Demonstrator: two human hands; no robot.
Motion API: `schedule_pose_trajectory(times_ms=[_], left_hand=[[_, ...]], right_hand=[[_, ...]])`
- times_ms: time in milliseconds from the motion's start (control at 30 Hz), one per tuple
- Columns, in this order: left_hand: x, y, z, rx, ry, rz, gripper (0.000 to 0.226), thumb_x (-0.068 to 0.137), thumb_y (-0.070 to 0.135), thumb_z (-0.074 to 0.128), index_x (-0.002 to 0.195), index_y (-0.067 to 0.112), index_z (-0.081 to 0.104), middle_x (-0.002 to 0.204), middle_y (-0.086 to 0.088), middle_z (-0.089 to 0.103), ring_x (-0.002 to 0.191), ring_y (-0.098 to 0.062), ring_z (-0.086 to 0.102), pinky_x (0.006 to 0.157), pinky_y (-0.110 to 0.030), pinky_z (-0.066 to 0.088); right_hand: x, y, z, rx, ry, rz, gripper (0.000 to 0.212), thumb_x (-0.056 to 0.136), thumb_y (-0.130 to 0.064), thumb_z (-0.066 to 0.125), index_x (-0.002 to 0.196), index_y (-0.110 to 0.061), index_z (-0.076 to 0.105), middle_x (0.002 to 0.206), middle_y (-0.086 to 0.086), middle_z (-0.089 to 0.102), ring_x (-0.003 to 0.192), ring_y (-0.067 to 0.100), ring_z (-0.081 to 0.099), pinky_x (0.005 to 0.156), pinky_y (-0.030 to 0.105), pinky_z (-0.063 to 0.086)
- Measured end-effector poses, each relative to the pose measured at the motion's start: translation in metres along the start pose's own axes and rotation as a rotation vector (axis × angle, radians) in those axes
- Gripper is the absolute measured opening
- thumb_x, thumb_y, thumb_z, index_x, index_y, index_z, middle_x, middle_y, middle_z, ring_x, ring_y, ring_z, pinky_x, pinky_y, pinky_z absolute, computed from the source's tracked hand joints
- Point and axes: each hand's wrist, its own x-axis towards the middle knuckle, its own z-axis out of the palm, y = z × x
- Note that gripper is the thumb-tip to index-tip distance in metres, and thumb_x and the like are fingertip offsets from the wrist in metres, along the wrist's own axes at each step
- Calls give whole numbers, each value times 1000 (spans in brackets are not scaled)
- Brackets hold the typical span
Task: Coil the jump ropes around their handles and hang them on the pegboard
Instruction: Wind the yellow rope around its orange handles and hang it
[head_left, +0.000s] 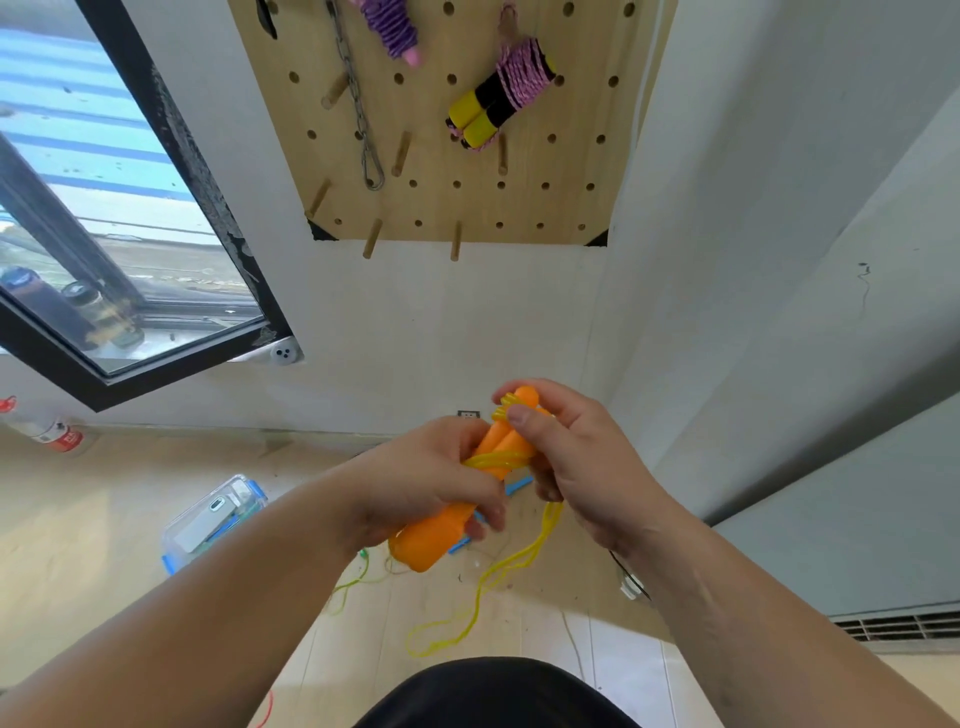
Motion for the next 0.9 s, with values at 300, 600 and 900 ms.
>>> schedule_pose_trajectory(times_ms=[300, 600, 900], left_hand=[[0, -9, 19, 26, 451, 239, 38, 72, 17, 91, 100, 23, 66, 91, 3, 77, 76, -10, 72, 63, -17, 51], [2, -8, 30, -313, 330, 221, 44, 71, 32, 79, 107, 13, 63, 90, -13, 76, 75, -29, 69, 75, -48, 57], [-1, -10, 40, -516, 264, 198, 42, 70, 35, 81, 107, 20, 68, 94, -19, 74, 77, -33, 68, 73, -45, 56]], right_hand=[[3, 1, -6, 139, 192, -50, 20, 85, -37, 62, 100, -28, 72, 68, 1, 52, 47, 17, 40, 45, 26, 37], [-6, -3, -5, 228, 118, -47, 27, 86, -40, 66, 111, -31, 70, 80, -4, 59, 65, 24, 47, 54, 31, 43], [-8, 0, -8, 241, 83, -62, 36, 86, -43, 66, 119, -28, 68, 76, 2, 56, 59, 17, 47, 54, 29, 44]])
